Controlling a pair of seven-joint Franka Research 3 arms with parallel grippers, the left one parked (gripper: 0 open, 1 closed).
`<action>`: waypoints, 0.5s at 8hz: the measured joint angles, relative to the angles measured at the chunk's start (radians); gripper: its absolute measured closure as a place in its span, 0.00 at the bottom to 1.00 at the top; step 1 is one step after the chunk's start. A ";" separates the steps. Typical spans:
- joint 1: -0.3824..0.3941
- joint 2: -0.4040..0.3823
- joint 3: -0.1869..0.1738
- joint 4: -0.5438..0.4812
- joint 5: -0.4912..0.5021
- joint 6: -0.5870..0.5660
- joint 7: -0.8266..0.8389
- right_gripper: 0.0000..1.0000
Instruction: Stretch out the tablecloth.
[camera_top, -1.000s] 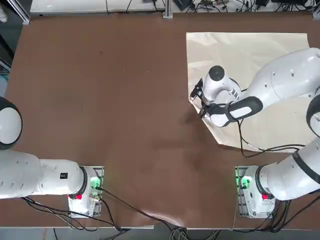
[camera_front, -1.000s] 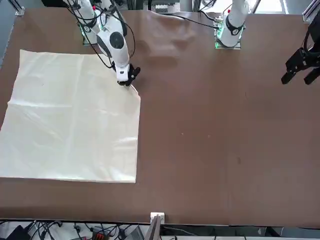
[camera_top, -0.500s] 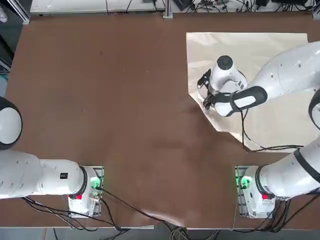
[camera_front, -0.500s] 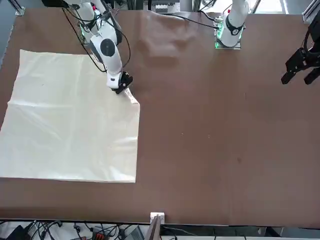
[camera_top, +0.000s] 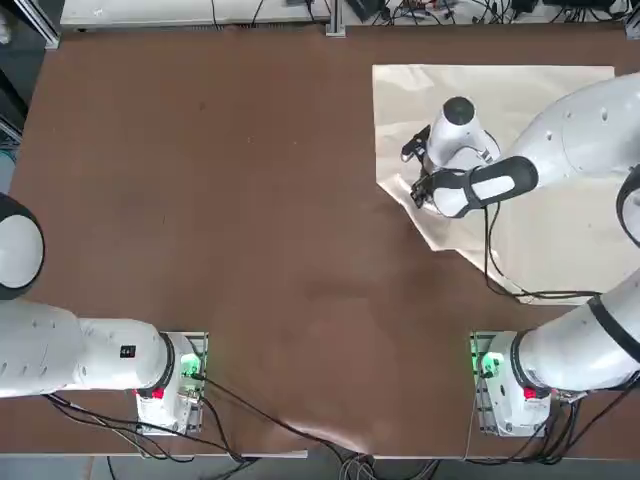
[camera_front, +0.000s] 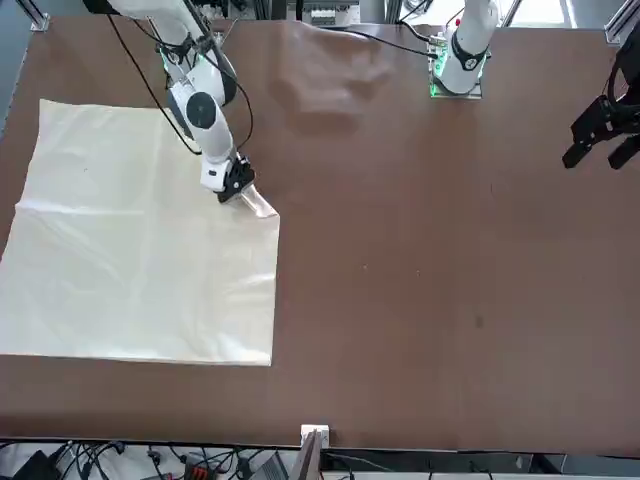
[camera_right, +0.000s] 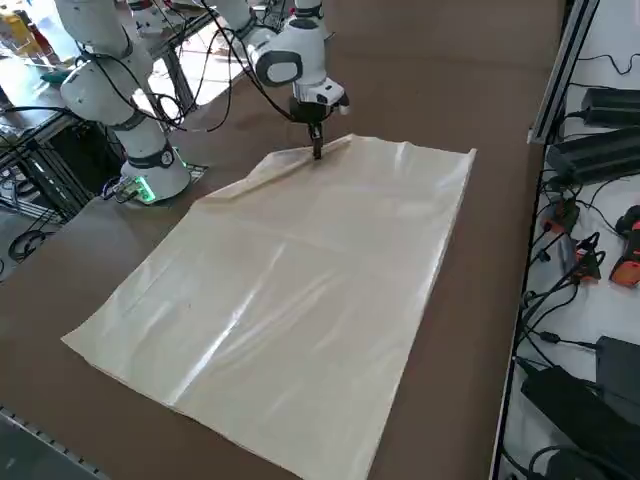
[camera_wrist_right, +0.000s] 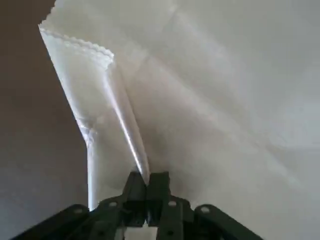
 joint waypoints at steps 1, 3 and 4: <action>-0.011 0.005 0.000 0.007 0.000 0.000 0.000 0.98; -0.029 0.017 0.000 0.020 0.000 0.000 0.000 0.96; -0.036 0.020 0.000 0.024 0.000 0.000 -0.001 0.95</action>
